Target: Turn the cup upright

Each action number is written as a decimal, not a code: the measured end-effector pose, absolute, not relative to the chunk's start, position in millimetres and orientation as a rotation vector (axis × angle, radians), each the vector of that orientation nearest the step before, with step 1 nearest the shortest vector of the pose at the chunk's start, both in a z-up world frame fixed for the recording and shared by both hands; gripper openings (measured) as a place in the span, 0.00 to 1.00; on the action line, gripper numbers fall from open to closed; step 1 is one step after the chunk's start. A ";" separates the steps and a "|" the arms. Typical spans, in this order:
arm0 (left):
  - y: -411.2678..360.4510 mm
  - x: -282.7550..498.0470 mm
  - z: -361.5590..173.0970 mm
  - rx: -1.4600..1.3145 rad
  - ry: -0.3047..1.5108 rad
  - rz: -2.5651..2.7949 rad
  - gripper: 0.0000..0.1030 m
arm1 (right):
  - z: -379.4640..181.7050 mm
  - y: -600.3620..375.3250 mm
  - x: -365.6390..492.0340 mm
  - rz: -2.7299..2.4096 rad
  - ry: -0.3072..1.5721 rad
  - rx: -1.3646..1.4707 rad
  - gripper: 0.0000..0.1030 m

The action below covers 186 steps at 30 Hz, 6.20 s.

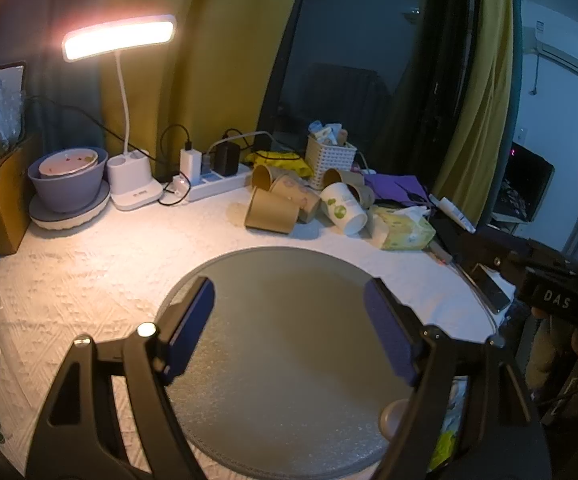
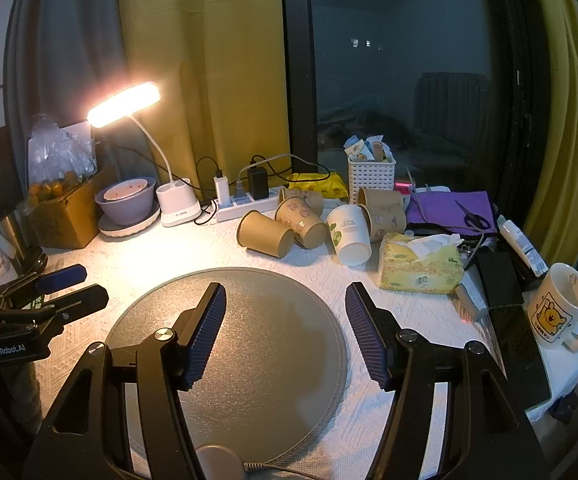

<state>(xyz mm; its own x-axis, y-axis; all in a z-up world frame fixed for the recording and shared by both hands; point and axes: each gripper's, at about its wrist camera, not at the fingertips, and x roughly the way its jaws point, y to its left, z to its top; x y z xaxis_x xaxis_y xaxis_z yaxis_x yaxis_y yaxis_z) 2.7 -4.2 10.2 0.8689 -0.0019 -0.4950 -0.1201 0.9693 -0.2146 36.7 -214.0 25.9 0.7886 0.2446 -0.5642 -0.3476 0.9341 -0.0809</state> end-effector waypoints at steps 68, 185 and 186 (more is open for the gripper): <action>27.5 213.1 -49.8 -0.545 0.767 0.072 0.76 | -7.7 -249.8 204.4 0.254 0.641 -0.186 0.63; -89.8 23.1 -46.7 0.134 0.513 -0.105 0.56 | -22.6 -203.0 68.6 0.541 0.891 0.196 0.66; -94.1 25.2 -46.6 0.141 0.520 -0.113 0.56 | -22.9 -207.6 67.9 0.534 0.890 0.200 0.66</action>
<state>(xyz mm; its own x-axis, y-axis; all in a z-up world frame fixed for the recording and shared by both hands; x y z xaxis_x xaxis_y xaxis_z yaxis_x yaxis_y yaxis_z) 25.2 -94.1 -46.6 0.8621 -0.0713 -0.5017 0.1429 0.9841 0.1056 67.9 -207.6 -22.9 0.5094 0.5211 -0.6848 -0.3595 0.8519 0.3809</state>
